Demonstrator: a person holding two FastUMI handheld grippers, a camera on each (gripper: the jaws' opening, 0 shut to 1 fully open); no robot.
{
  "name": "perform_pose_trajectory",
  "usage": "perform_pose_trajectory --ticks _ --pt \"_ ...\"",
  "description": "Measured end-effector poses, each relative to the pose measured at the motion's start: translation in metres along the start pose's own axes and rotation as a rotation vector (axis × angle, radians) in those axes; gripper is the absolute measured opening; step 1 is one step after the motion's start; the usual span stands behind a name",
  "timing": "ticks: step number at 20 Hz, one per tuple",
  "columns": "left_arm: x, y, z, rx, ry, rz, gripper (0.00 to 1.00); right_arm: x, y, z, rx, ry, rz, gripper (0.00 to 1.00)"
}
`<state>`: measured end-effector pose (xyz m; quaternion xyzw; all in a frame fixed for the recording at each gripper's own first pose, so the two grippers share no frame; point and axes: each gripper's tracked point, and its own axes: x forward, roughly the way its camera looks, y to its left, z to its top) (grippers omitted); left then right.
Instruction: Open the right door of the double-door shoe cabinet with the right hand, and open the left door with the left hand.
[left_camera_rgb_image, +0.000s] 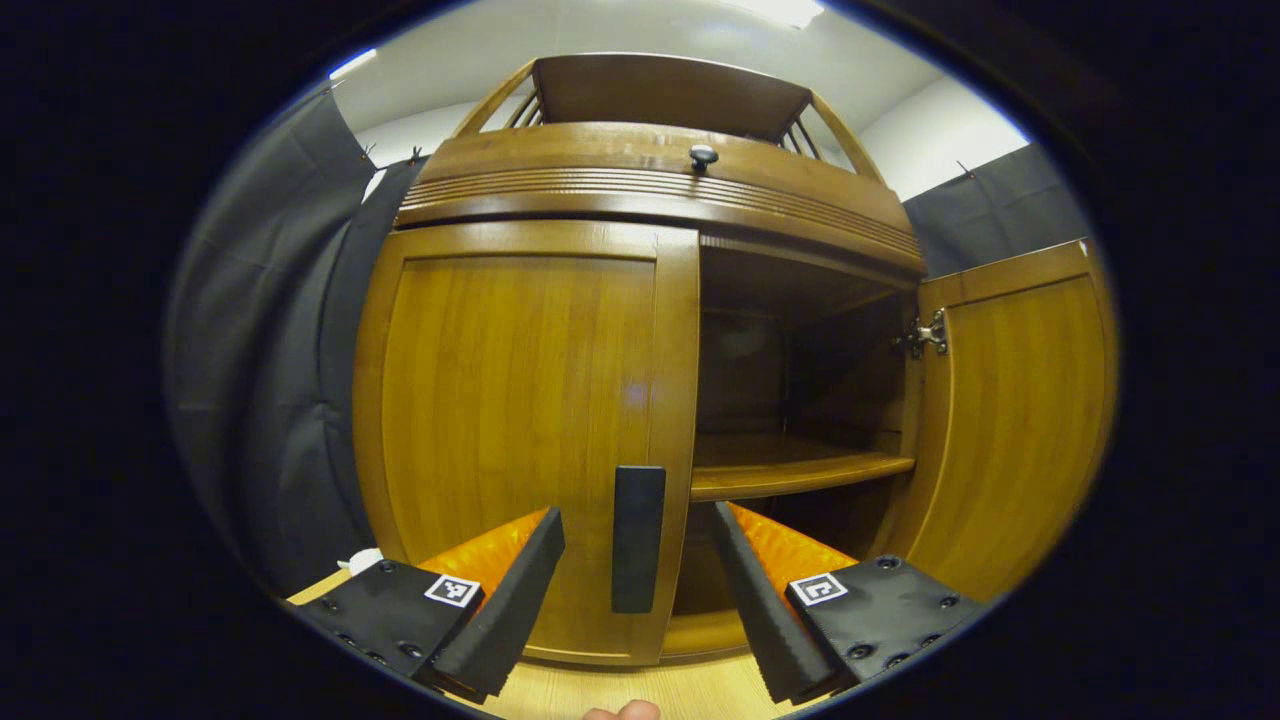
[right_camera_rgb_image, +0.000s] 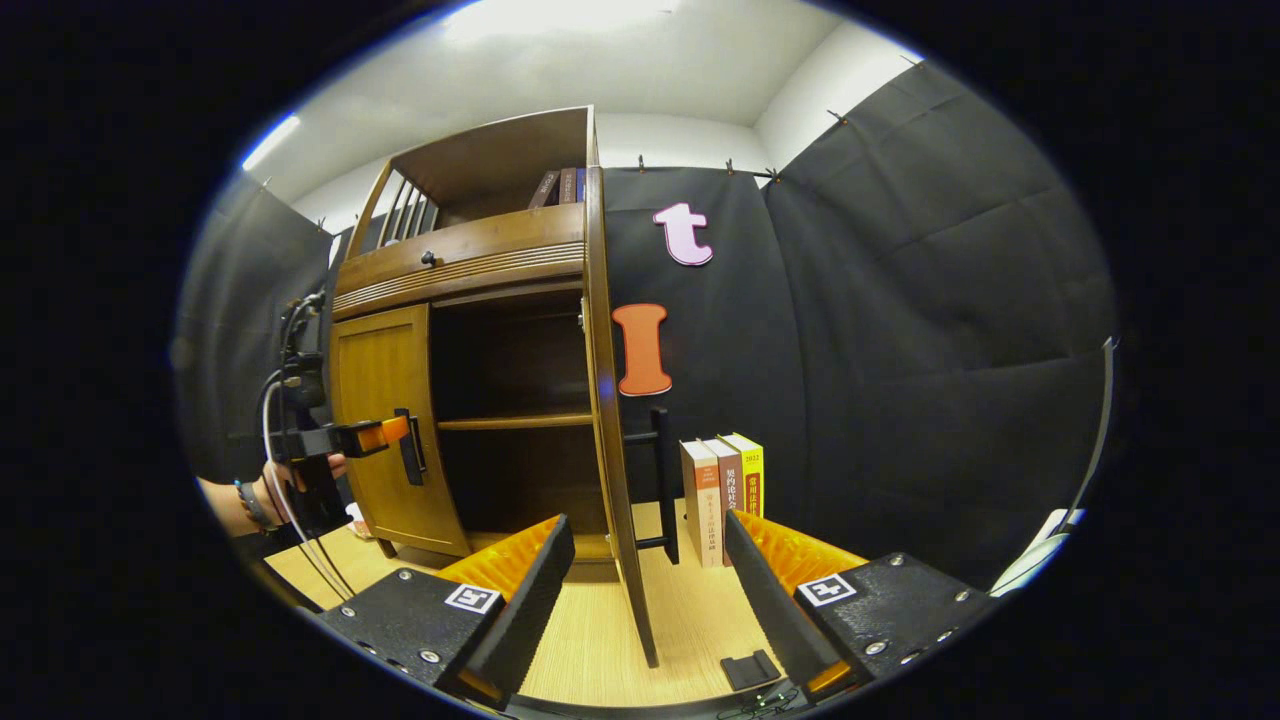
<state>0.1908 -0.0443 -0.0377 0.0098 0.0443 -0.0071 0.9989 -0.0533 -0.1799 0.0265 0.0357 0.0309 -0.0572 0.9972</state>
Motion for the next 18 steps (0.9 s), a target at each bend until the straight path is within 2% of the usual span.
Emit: perform_pose_trajectory --ticks 3,7,8,10,13,16,17,18 --pt "0.028 0.003 -0.013 0.02 0.016 0.019 0.93 -0.001 -0.005 -0.002 0.0 0.01 -0.011 0.93" --pt "0.05 0.002 -0.022 0.015 0.019 0.006 0.94 -0.003 -0.01 0.002 0.009 -0.016 -0.023 0.93" --pt "0.053 0.003 -0.025 0.018 0.027 0.007 0.83 -0.002 -0.014 -0.003 0.013 -0.01 -0.03 0.93" --pt "0.054 0.0 -0.026 0.01 0.019 0.001 0.79 0.0 -0.016 -0.011 0.031 0.006 -0.034 0.93" --pt "0.053 -0.006 -0.03 -0.004 0.025 -0.027 0.59 0.001 -0.021 -0.016 0.035 0.019 -0.043 0.93" --pt "0.051 -0.001 -0.03 0.011 0.027 -0.015 0.39 0.002 -0.022 -0.018 0.025 0.019 -0.047 0.93" --pt "0.052 -0.001 -0.031 0.018 0.029 -0.016 0.36 0.002 -0.021 -0.018 0.029 0.014 -0.043 0.93" --pt "0.051 0.0 -0.031 0.017 0.022 -0.01 0.41 0.004 -0.022 -0.019 0.038 0.014 -0.044 0.93"
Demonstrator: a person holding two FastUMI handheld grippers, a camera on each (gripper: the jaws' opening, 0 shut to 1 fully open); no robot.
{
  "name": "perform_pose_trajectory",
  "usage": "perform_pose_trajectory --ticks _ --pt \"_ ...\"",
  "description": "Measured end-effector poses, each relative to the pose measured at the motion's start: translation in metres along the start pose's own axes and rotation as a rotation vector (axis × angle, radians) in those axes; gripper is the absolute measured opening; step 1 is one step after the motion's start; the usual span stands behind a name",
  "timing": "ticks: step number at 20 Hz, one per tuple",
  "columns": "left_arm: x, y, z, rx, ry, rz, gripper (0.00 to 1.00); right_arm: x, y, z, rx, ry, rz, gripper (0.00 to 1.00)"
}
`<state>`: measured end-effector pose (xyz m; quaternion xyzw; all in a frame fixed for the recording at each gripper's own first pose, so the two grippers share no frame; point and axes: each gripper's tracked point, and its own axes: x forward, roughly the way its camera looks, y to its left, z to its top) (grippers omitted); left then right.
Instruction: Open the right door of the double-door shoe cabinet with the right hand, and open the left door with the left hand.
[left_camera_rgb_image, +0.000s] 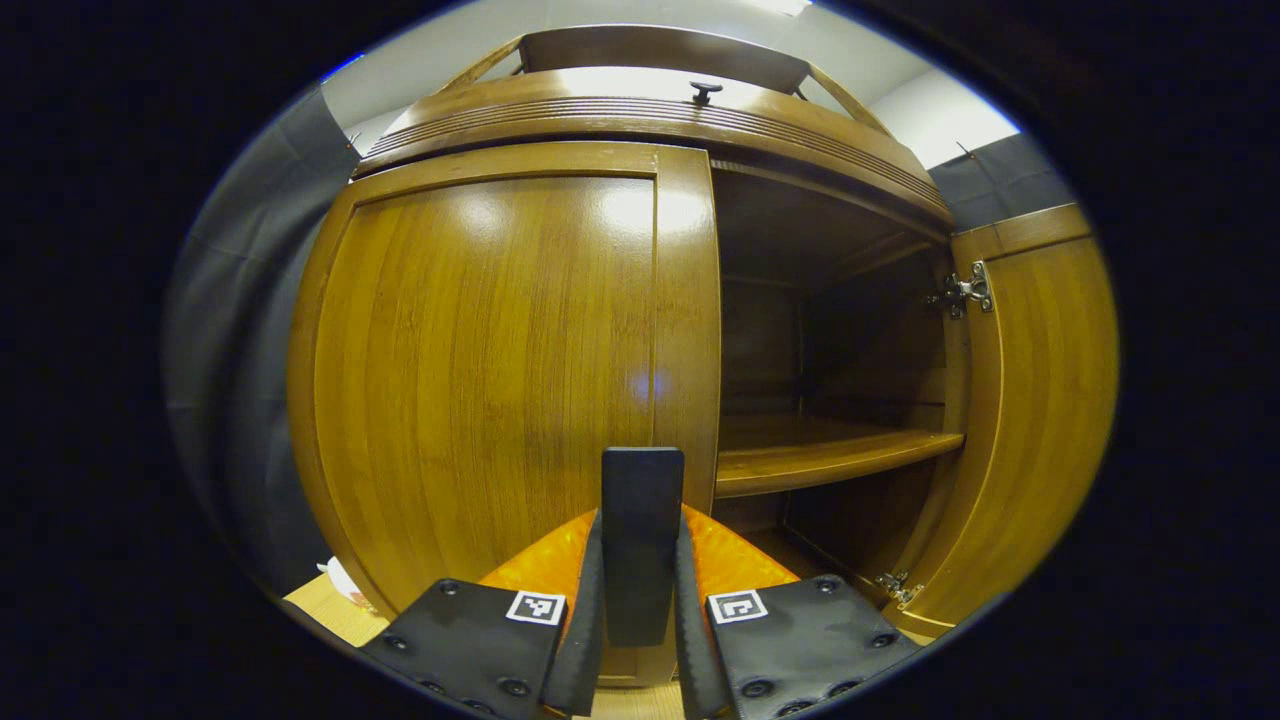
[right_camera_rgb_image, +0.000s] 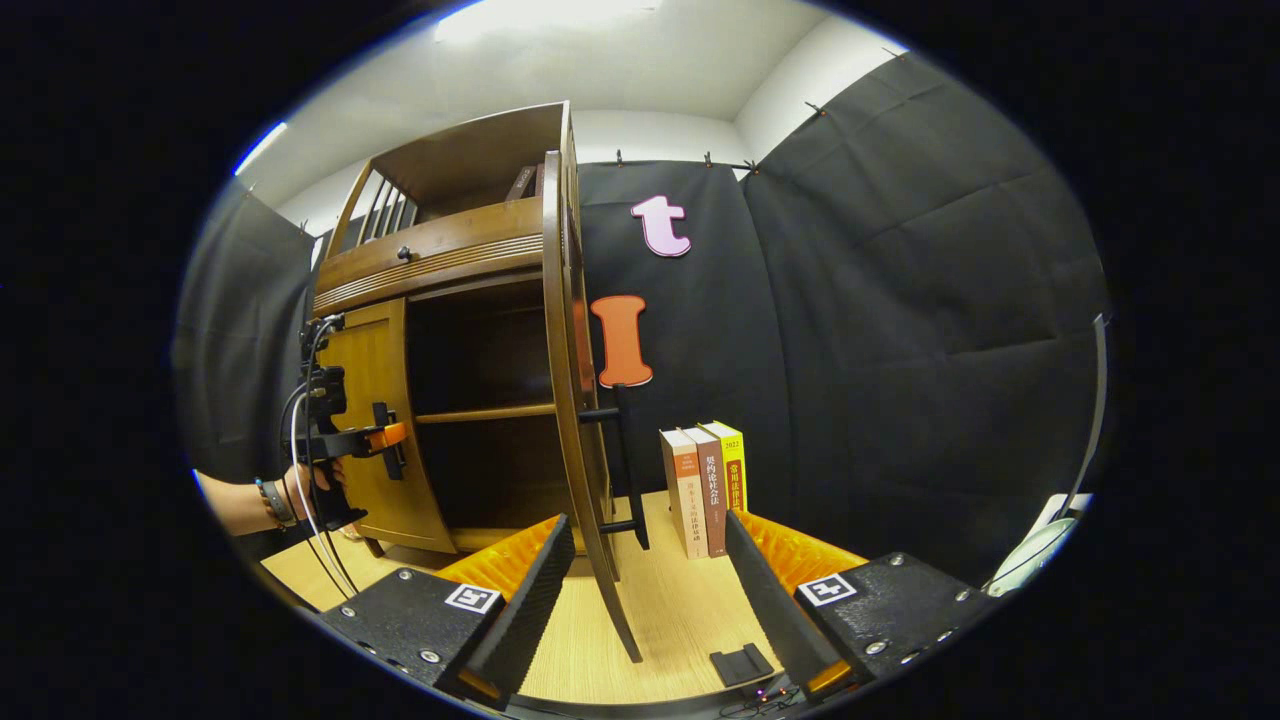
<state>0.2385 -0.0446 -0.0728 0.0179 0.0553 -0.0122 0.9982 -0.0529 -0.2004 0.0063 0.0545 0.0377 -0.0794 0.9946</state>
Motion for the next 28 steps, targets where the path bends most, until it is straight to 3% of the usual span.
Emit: perform_pose_trajectory --ticks 3,6,7,8,15,28 --pt "0.0 -0.001 -0.003 0.027 0.045 0.008 0.35 0.007 0.003 0.0 0.011 0.02 0.011 0.93" --pt "-0.01 0.001 -0.004 0.03 0.074 0.013 0.36 0.011 0.006 -0.004 -0.009 0.037 0.008 0.93" --pt "-0.02 0.002 -0.002 0.034 0.075 0.023 0.31 0.012 0.009 -0.005 -0.01 0.045 0.01 0.93" --pt "-0.029 0.003 0.0 0.039 0.071 0.033 0.36 0.012 0.012 -0.007 -0.015 0.053 0.013 0.93" --pt "-0.093 0.019 0.009 0.034 0.044 0.054 0.32 0.008 0.018 -0.007 -0.089 0.038 -0.017 0.93" --pt "-0.205 0.113 0.021 0.008 0.056 0.185 0.34 0.013 0.055 0.004 -0.076 0.018 0.025 0.93"
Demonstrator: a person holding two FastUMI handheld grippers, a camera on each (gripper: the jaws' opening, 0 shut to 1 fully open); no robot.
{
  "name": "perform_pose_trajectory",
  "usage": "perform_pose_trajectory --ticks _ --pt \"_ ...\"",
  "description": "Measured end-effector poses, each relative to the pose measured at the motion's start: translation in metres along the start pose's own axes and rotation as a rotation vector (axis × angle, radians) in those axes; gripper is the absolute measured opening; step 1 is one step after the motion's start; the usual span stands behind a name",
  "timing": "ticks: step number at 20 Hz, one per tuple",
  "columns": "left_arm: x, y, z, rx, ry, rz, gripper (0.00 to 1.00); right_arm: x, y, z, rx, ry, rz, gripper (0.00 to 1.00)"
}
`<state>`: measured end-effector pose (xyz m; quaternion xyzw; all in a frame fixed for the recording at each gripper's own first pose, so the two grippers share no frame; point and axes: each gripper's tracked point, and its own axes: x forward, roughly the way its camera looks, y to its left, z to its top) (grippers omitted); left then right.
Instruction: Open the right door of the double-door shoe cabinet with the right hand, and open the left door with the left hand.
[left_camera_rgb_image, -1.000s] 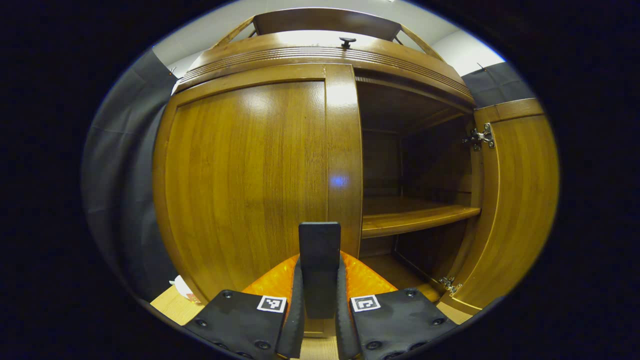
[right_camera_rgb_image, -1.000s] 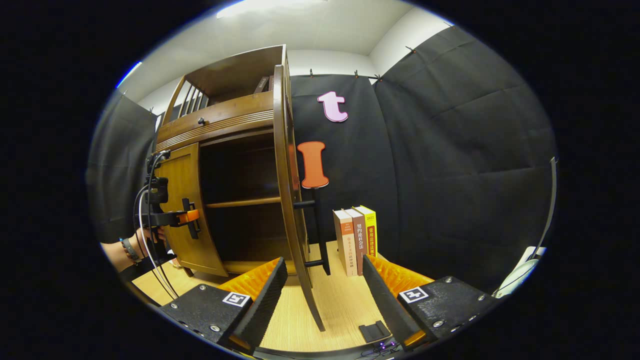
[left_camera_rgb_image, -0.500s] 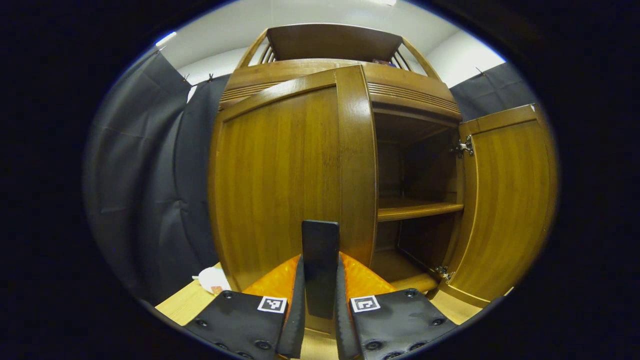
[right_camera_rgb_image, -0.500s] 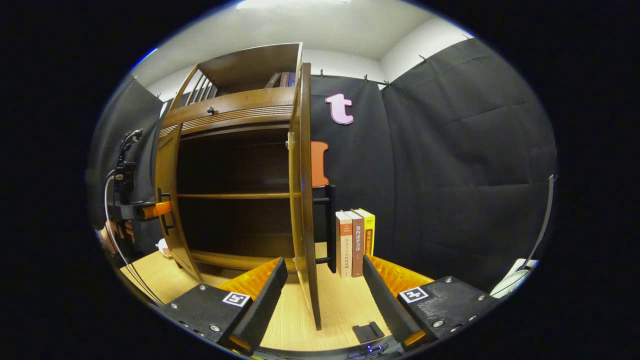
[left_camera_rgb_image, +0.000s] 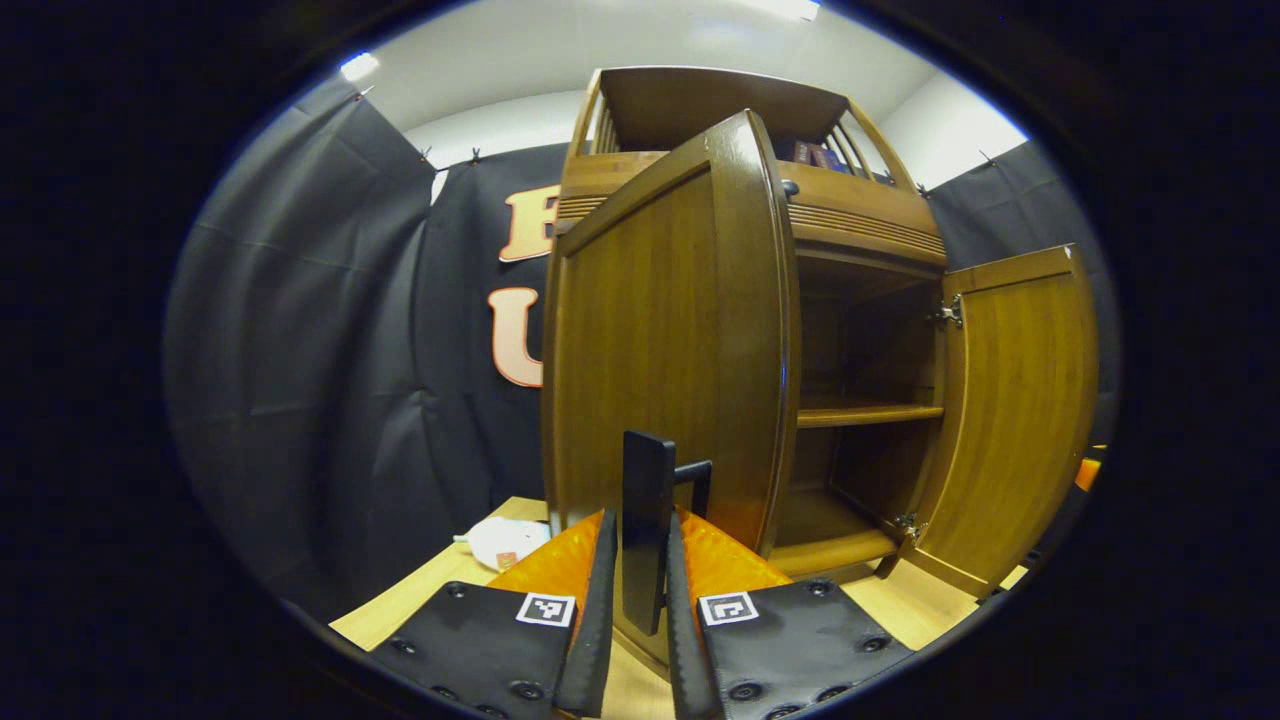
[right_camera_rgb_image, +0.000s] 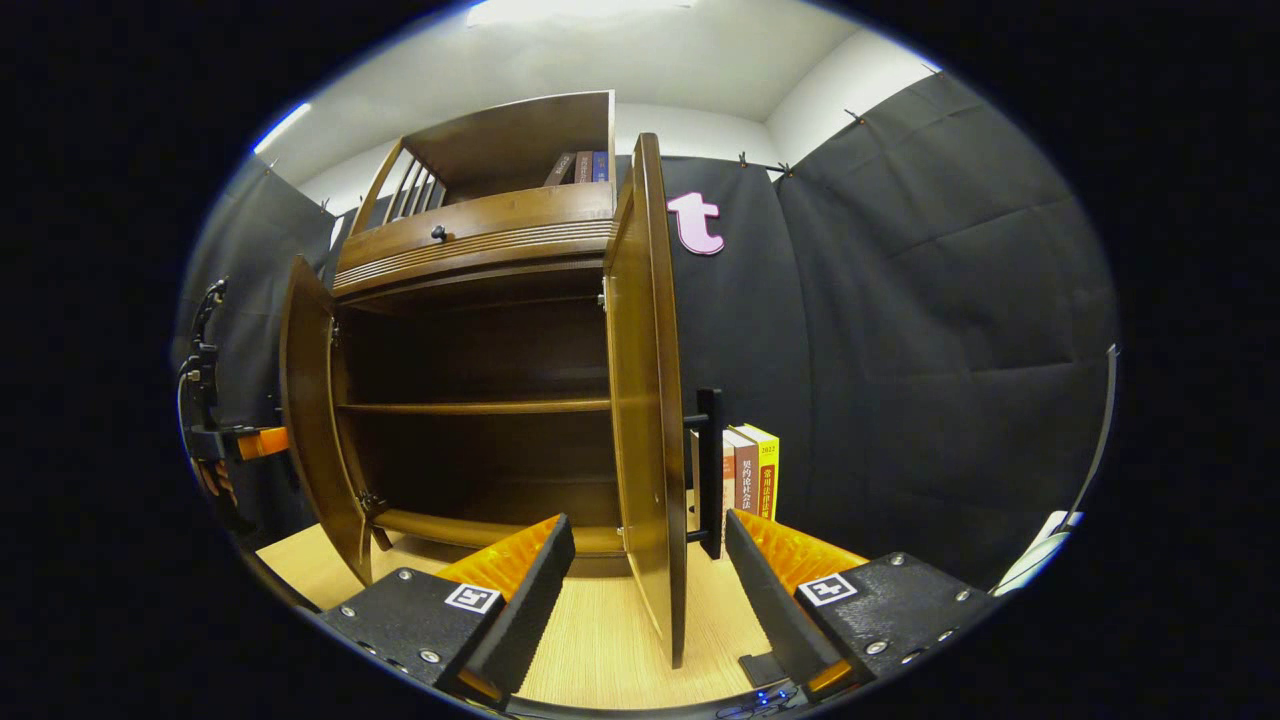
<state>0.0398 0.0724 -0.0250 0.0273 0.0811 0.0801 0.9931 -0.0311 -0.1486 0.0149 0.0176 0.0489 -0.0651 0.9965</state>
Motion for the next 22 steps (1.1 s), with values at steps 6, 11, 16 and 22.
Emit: perform_pose_trajectory --ticks 6,11,16,22 --pt "-0.01 0.034 0.002 0.004 -0.014 0.018 0.22 0.007 -0.004 0.002 -0.003 -0.015 -0.024 0.93" --pt "-0.007 0.065 0.006 -0.035 -0.019 0.02 0.21 0.004 0.008 0.0 0.001 -0.021 -0.032 0.93" --pt "-0.01 0.09 0.007 0.022 -0.048 -0.066 0.15 0.005 0.013 0.003 0.005 -0.029 -0.044 0.93" --pt "-0.007 0.123 0.008 0.032 -0.061 -0.177 0.14 0.003 0.01 0.006 0.026 -0.038 -0.061 0.93"
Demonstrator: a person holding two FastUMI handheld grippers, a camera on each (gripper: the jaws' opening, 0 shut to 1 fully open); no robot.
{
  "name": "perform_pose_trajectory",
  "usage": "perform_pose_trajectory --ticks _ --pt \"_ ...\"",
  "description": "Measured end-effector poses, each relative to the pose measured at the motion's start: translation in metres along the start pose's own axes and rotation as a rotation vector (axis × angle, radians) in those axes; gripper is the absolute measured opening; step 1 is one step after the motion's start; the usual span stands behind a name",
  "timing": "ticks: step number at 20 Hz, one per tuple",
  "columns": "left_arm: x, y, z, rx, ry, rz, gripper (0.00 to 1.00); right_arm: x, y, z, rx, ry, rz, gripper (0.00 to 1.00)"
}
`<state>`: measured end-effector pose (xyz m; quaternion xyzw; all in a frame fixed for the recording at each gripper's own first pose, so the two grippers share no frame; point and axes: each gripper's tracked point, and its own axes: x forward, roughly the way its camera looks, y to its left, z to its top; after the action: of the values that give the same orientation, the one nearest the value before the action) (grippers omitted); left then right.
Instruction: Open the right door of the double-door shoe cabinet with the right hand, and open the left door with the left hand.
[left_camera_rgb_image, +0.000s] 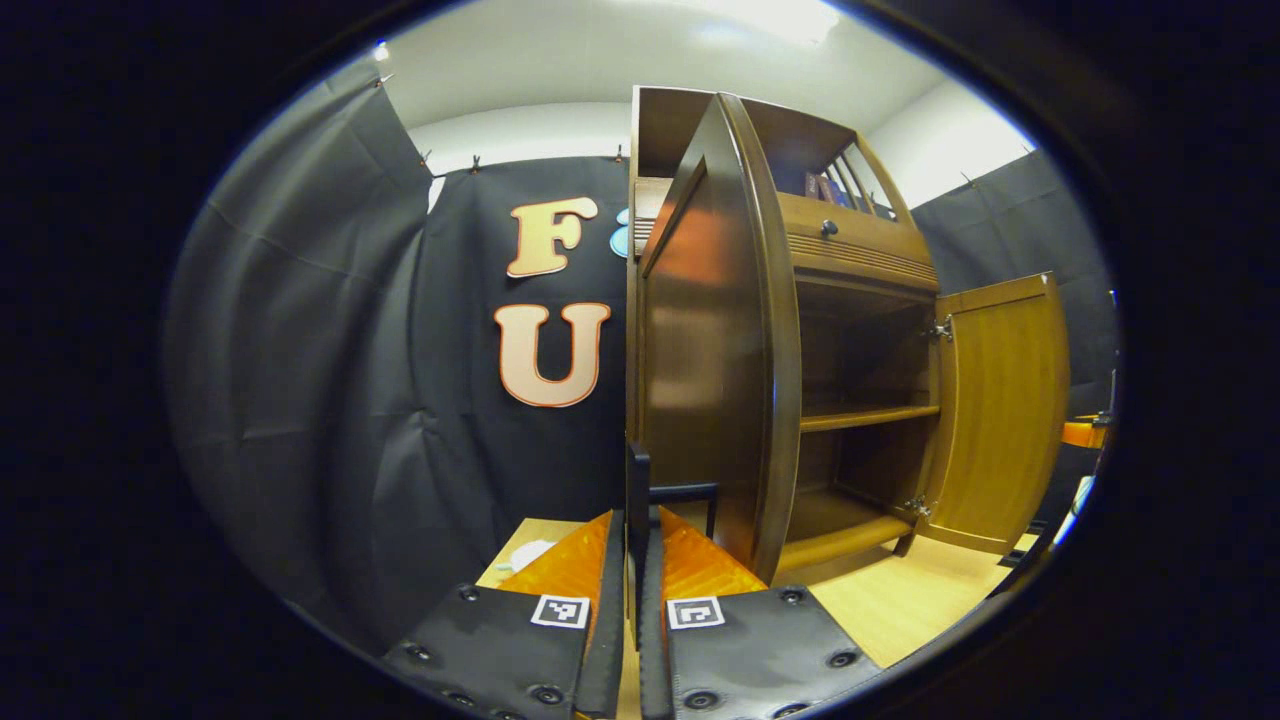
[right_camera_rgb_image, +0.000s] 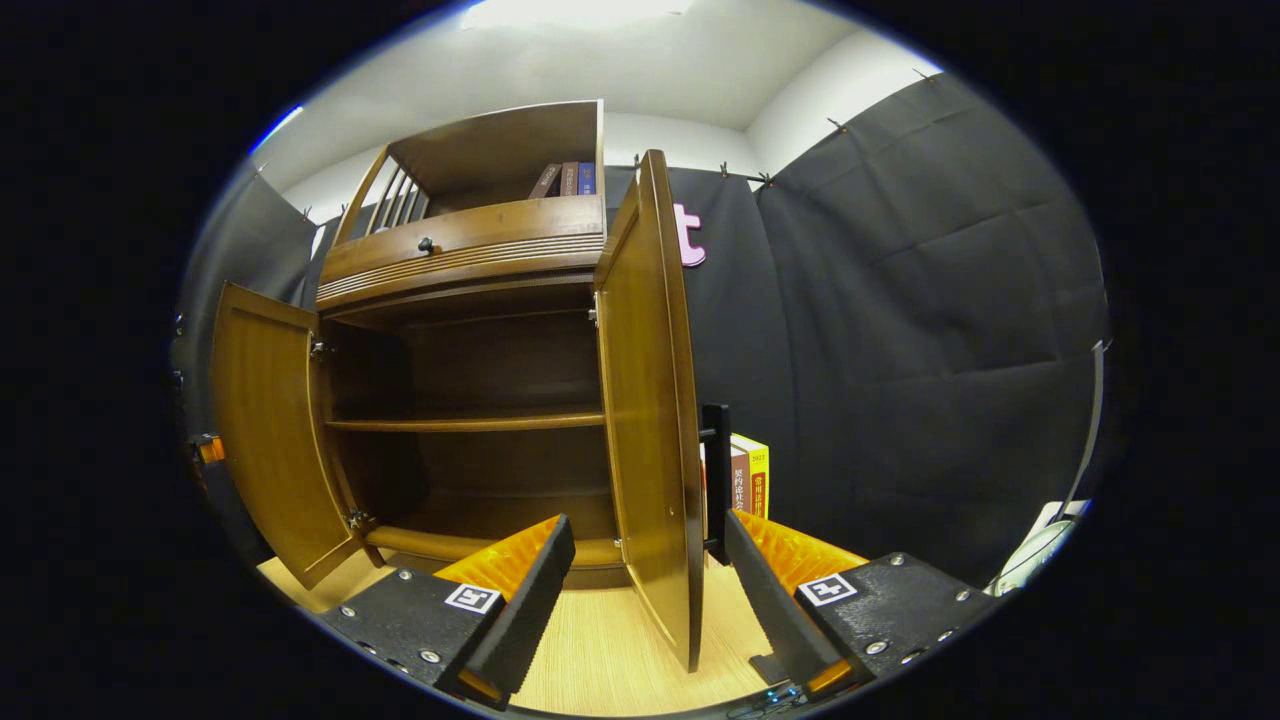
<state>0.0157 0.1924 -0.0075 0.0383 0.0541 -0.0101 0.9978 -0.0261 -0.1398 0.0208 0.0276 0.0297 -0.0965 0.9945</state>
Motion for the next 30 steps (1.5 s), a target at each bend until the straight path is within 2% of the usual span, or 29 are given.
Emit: perform_pose_trajectory --ticks 1,3,5,8,10,12,13,14,16,18,19,20,21,24,25,26,27,28,29,30 --pt "-0.001 0.008 -0.001 0.025 0.007 -0.031 0.14 0.0 0.0 -0.001 0.001 0.006 0.001 0.93" --pt "0.0 0.024 0.0 0.0 0.011 -0.08 0.14 0.002 -0.001 -0.001 0.002 0.01 0.0 0.93" --pt "0.002 0.041 -0.002 -0.014 0.03 -0.097 0.14 0.003 -0.001 0.003 0.0 0.005 -0.004 0.93" --pt "0.002 0.04 0.001 -0.001 0.011 -0.152 0.15 0.007 0.0 0.002 -0.002 0.02 0.011 0.93" --pt "0.001 0.044 0.001 -0.024 0.0 -0.159 0.15 0.01 -0.008 -0.002 -0.007 0.047 0.002 0.93" --pt "-0.01 0.049 0.0 -0.062 -0.003 -0.123 0.15 0.009 -0.007 0.001 0.022 0.05 0.011 0.93" --pt "-0.019 0.053 -0.005 -0.072 0.002 -0.089 0.15 0.008 -0.007 0.004 0.028 0.042 0.01 0.93" --pt "-0.03 0.055 -0.008 -0.078 -0.002 -0.051 0.1 0.008 -0.008 0.004 0.027 0.036 0.007 0.93" --pt "-0.051 0.053 -0.011 -0.102 0.011 0.016 0.12 0.008 -0.01 0.001 -0.001 0.044 0.008 0.93" --pt "-0.071 0.043 -0.008 -0.117 0.019 0.064 0.05 0.01 -0.016 -0.001 -0.009 0.058 0.004 0.93" --pt "-0.077 0.035 0.001 -0.123 0.001 0.078 0.15 0.011 -0.014 -0.001 0.005 0.063 0.015 0.93" --pt "-0.083 0.023 0.011 -0.13 -0.021 0.078 0.15 0.013 -0.014 0.001 0.017 0.06 0.025 0.99" --pt "-0.086 0.011 0.021 -0.149 -0.046 0.085 0.15 0.014 -0.013 0.004 0.021 0.055 0.032 0.93" --pt "-0.075 -0.033 0.031 -0.184 -0.083 0.095 0.14 0.017 -0.012 0.005 0.006 0.045 0.045 0.93" --pt "-0.067 -0.042 0.031 -0.178 -0.091 0.116 0.15 0.018 -0.009 0.002 0.004 0.049 0.054 0.99" --pt "-0.059 -0.05 0.028 -0.166 -0.087 0.13 0.18 0.018 -0.006 0.0 0.001 0.053 0.063 0.93" --pt "-0.053 -0.056 0.024 -0.133 -0.086 0.161 0.13 0.017 -0.003 -0.004 -0.003 0.054 0.072 0.93" --pt "-0.047 -0.059 0.022 -0.102 -0.085 0.186 0.31 0.017 0.0 -0.006 -0.006 0.053 0.077 0.93" --pt "-0.037 -0.07 0.017 -0.09 -0.073 0.182 0.22 0.015 0.004 -0.008 -0.006 0.052 0.084 0.93" --pt "-0.03 -0.081 0.01 -0.089 -0.048 0.173 0.29 0.013 0.008 -0.012 -0.003 0.055 0.09 0.93"
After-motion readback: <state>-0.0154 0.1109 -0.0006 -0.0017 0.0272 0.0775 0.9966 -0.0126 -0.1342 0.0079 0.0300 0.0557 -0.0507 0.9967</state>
